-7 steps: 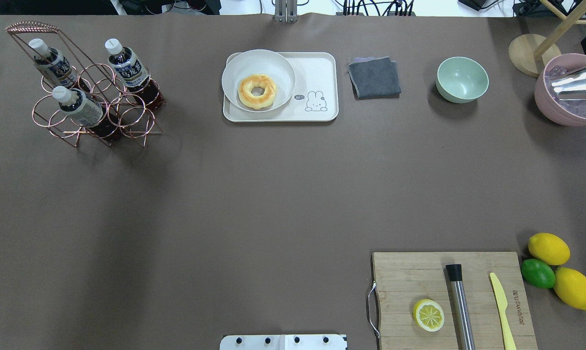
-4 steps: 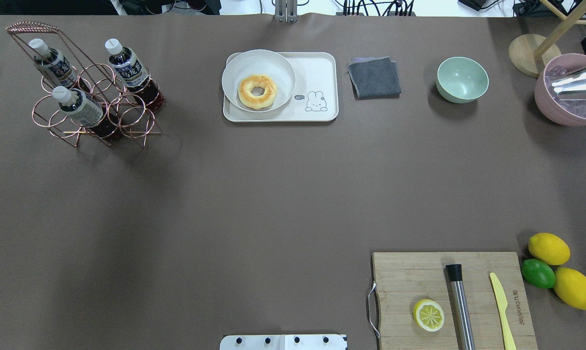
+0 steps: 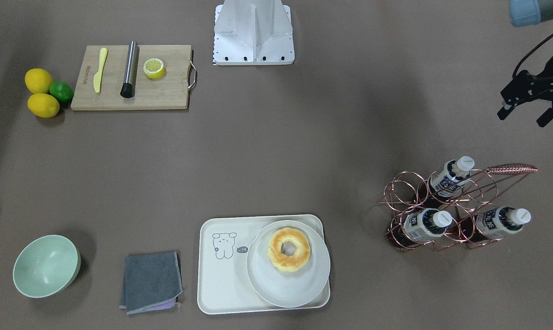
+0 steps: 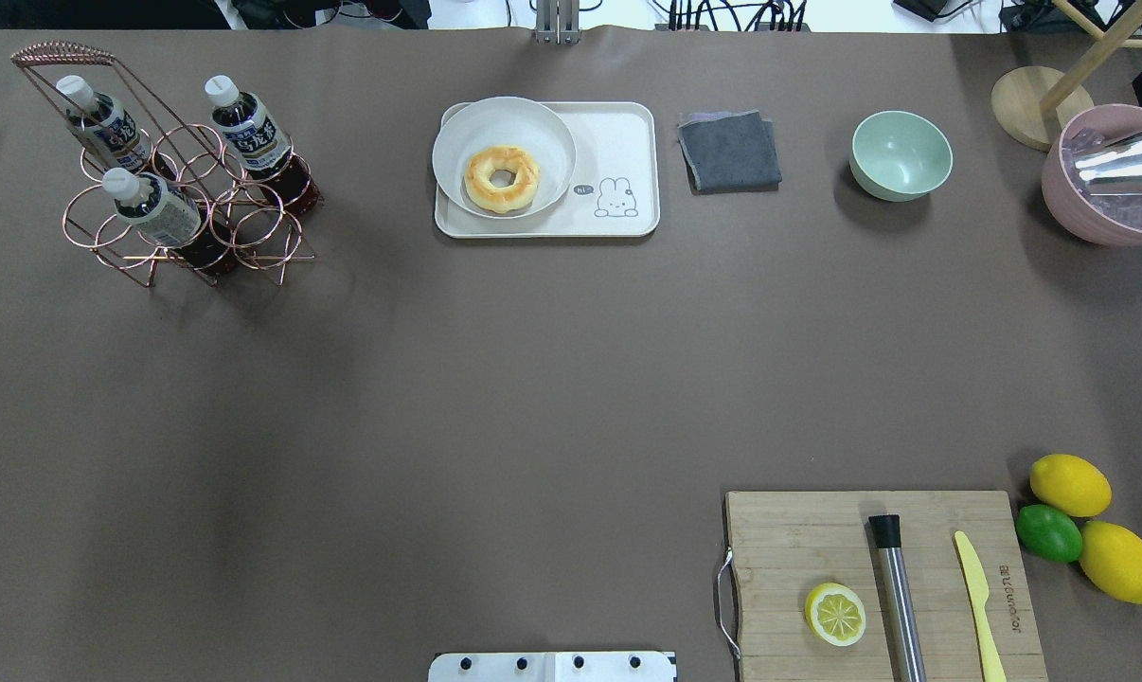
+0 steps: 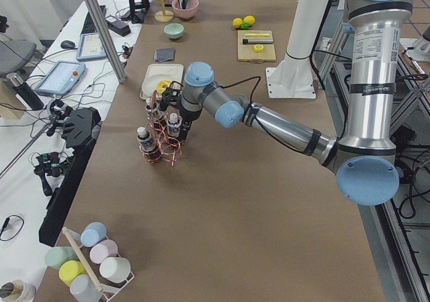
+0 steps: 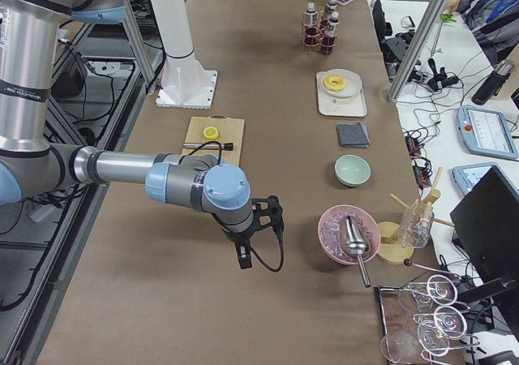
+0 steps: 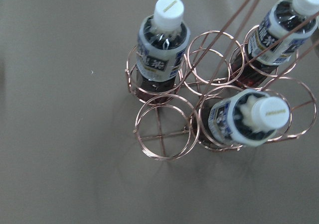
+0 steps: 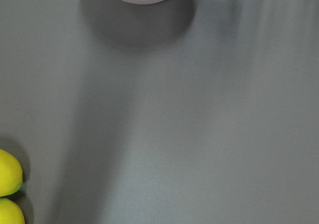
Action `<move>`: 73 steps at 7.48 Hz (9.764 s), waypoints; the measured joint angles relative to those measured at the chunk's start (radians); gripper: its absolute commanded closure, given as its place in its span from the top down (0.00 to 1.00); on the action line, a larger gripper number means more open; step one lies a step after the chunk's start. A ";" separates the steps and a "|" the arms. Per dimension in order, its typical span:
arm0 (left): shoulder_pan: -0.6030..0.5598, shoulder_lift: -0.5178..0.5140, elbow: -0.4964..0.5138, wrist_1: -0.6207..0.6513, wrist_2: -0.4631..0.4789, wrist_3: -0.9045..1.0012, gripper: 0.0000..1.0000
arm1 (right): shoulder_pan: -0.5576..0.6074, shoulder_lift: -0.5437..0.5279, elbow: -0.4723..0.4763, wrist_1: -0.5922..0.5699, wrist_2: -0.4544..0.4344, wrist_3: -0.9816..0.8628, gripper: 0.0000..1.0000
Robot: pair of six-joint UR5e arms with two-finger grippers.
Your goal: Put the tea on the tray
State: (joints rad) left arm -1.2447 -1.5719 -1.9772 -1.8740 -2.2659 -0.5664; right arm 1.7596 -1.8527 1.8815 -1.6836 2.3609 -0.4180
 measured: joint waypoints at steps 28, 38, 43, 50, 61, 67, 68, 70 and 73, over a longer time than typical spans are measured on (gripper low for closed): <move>0.491 -0.707 -0.218 0.748 0.333 -0.536 0.00 | -0.003 0.003 -0.005 0.012 0.025 0.003 1.00; 0.855 -0.878 0.050 0.681 0.643 -0.700 0.00 | -0.003 0.006 -0.005 0.013 0.033 0.004 1.00; 0.867 -0.874 0.051 0.679 0.644 -0.701 0.46 | -0.003 0.006 -0.010 0.012 0.034 0.004 1.00; 0.867 -0.863 0.038 0.666 0.644 -0.700 0.94 | -0.006 0.036 0.004 0.011 0.084 0.058 1.00; 0.352 -0.383 -0.254 0.547 0.235 -0.371 0.96 | -0.340 0.325 0.174 0.013 0.095 0.816 1.00; 0.094 -0.101 -0.280 0.548 0.110 -0.022 0.97 | -0.850 0.717 0.205 -0.001 -0.153 1.410 1.00; 0.072 -0.083 -0.267 0.546 0.098 -0.013 0.97 | -0.942 0.804 0.167 -0.011 -0.227 1.491 1.00; 0.039 -0.063 -0.250 0.539 0.090 -0.006 0.97 | -1.093 0.996 0.094 -0.096 -0.349 1.615 0.98; -0.040 -0.033 -0.250 0.536 0.070 0.026 0.97 | -1.233 1.086 0.059 -0.164 -0.424 1.686 0.92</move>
State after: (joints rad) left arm -1.2842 -1.6052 -2.2267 -1.3383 -2.1959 -0.5408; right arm 0.5263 -0.7667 1.9406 -1.8474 1.9368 1.2680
